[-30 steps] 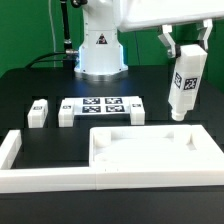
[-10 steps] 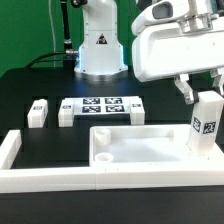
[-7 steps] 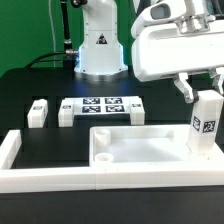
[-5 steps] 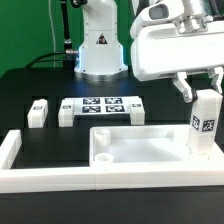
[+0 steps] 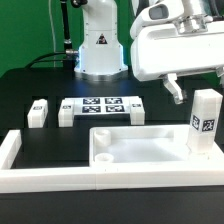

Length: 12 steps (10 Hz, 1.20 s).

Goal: Assemble desk

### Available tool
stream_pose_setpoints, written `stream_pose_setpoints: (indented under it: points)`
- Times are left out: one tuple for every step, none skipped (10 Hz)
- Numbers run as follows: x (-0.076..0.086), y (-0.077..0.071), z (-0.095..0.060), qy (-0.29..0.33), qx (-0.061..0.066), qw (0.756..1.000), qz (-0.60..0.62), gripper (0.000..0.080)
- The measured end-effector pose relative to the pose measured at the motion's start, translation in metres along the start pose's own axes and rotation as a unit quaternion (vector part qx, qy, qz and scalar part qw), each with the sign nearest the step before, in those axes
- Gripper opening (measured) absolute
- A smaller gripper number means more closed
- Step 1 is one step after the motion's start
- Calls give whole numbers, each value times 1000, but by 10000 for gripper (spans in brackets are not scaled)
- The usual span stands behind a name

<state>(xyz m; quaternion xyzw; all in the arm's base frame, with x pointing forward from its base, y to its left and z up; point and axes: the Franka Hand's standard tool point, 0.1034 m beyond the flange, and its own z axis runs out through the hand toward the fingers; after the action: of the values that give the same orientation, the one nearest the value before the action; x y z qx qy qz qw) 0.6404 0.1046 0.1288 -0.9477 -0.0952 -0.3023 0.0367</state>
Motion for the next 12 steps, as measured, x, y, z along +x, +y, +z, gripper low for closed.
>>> stream_pose_setpoints:
  points:
    - [0, 0, 0, 0, 0, 1000, 0, 643]
    - [0, 0, 0, 0, 0, 1000, 0, 643]
    - [0, 0, 0, 0, 0, 1000, 0, 649]
    - [0, 0, 0, 0, 0, 1000, 0, 649]
    - [-1, 0, 1, -8, 1, 1000, 6, 649]
    - [-1, -2, 0, -39, 7, 999, 21, 649]
    - [8, -6, -1, -61, 13, 998, 30, 649]
    - [15, -7, 0, -58, 14, 998, 34, 649]
    - [13, -8, 2, -71, 16, 997, 34, 649]
    - [10, -7, 3, -99, 21, 994, 35, 649]
    - [7, -6, 6, -142, 27, 989, 36, 649]
    - [5, -4, 6, -174, 31, 983, 40, 649]
